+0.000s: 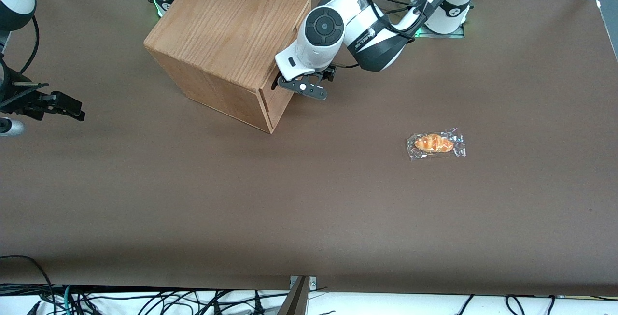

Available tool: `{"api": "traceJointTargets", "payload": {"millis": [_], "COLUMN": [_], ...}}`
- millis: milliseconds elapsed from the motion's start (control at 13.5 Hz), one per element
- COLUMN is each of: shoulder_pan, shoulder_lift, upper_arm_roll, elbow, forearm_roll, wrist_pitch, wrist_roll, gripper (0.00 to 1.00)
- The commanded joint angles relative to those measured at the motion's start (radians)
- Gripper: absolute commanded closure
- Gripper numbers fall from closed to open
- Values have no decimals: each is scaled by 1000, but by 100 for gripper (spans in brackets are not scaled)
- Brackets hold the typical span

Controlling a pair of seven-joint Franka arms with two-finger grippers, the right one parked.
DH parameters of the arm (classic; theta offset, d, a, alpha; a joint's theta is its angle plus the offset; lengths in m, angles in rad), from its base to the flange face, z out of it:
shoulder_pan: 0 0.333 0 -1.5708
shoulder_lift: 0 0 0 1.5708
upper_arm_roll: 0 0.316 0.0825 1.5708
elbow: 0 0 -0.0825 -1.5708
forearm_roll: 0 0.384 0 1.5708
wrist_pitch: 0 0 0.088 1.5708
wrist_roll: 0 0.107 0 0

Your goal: Open top drawer with left arm

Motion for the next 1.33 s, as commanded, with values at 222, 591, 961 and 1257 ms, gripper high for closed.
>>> {"api": "traceJointTargets", "payload": {"millis": [222, 591, 961, 1257], "shoulder_pan": [10, 10, 10, 14], "shoulder_lift": [-7, -4, -4, -6], "upper_arm_roll": [-15, -15, -15, -12], "elbow": [-16, -39, -48, -50], "forearm_roll": [-31, -28, -19, -13], "wrist_pitch": [34, 42, 47, 47], "wrist_roll": [8, 9, 9, 11], "gripper": [0, 0, 0, 0]}}
